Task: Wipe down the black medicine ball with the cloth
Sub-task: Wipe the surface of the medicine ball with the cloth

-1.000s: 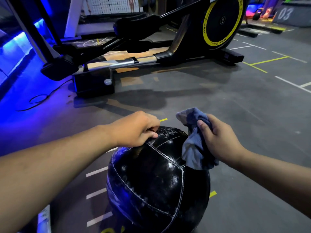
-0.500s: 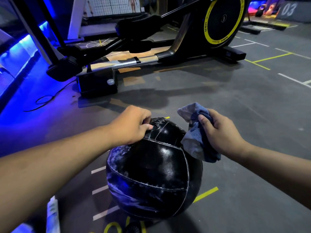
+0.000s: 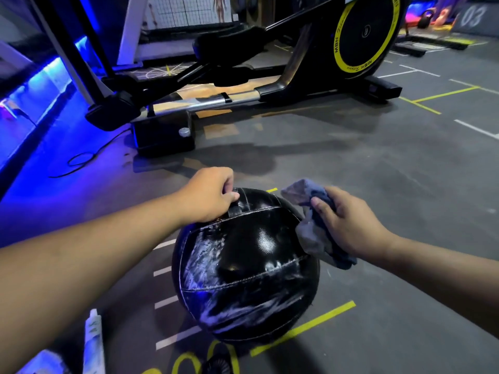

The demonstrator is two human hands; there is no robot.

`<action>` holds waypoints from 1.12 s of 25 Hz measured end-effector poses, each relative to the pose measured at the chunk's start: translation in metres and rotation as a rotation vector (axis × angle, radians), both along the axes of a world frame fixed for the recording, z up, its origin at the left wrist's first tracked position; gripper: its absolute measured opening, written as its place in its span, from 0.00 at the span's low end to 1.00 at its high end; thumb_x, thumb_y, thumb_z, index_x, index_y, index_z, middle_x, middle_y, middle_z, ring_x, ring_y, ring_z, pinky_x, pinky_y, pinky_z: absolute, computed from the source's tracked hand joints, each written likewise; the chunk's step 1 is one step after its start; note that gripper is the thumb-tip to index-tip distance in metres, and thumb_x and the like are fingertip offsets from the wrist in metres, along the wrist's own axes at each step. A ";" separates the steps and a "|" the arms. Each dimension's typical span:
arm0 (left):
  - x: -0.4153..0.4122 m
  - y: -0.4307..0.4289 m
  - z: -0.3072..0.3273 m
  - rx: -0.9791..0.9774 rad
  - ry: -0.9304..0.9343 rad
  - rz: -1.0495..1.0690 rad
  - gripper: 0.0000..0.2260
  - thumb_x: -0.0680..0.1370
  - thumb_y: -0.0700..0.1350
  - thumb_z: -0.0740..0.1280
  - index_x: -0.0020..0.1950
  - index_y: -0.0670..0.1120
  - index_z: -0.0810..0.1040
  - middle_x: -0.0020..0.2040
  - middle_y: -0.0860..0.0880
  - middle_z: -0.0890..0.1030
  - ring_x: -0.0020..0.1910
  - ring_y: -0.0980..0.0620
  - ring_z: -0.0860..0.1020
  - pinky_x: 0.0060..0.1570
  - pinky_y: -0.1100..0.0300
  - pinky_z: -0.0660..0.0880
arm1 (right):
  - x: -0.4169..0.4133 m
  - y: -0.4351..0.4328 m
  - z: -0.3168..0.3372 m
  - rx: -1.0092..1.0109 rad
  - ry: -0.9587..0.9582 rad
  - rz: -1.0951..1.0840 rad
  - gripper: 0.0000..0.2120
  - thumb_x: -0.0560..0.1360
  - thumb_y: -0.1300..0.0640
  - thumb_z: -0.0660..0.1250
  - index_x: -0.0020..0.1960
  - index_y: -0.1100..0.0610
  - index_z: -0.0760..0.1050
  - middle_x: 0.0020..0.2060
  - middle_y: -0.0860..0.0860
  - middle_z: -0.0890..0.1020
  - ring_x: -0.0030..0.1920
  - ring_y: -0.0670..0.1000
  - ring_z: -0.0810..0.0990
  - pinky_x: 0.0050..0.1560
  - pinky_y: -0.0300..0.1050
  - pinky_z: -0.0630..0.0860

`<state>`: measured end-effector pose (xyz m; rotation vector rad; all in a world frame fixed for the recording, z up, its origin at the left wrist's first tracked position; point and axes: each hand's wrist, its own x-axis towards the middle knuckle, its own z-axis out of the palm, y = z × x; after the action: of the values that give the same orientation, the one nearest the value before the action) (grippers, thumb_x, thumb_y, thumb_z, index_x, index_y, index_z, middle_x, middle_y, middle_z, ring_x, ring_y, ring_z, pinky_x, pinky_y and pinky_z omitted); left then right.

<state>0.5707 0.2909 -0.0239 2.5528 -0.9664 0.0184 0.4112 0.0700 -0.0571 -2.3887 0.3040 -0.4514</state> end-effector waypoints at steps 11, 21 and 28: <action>0.021 0.055 -0.023 0.140 0.153 -0.029 0.18 0.81 0.53 0.61 0.38 0.43 0.74 0.32 0.46 0.78 0.36 0.49 0.78 0.42 0.54 0.76 | 0.010 0.031 -0.026 -0.032 0.037 0.297 0.08 0.79 0.53 0.60 0.52 0.55 0.74 0.47 0.49 0.80 0.49 0.49 0.78 0.54 0.46 0.73; -0.017 -0.011 -0.007 -0.195 0.041 -0.012 0.23 0.78 0.48 0.67 0.27 0.42 0.63 0.23 0.47 0.63 0.27 0.50 0.62 0.30 0.55 0.61 | 0.008 -0.010 -0.001 -0.045 -0.007 0.007 0.07 0.79 0.52 0.62 0.52 0.53 0.76 0.42 0.45 0.81 0.44 0.47 0.77 0.42 0.37 0.66; -0.029 -0.004 -0.012 -0.365 0.246 0.129 0.20 0.78 0.49 0.68 0.31 0.38 0.77 0.25 0.48 0.79 0.24 0.55 0.73 0.29 0.60 0.70 | 0.028 -0.010 0.009 -0.040 -0.038 0.002 0.09 0.80 0.53 0.61 0.56 0.52 0.77 0.45 0.46 0.80 0.47 0.47 0.76 0.45 0.38 0.66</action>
<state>0.5420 0.2867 -0.0361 2.2125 -0.6379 -0.0747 0.4396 0.0596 -0.0484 -2.4165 0.2774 -0.5052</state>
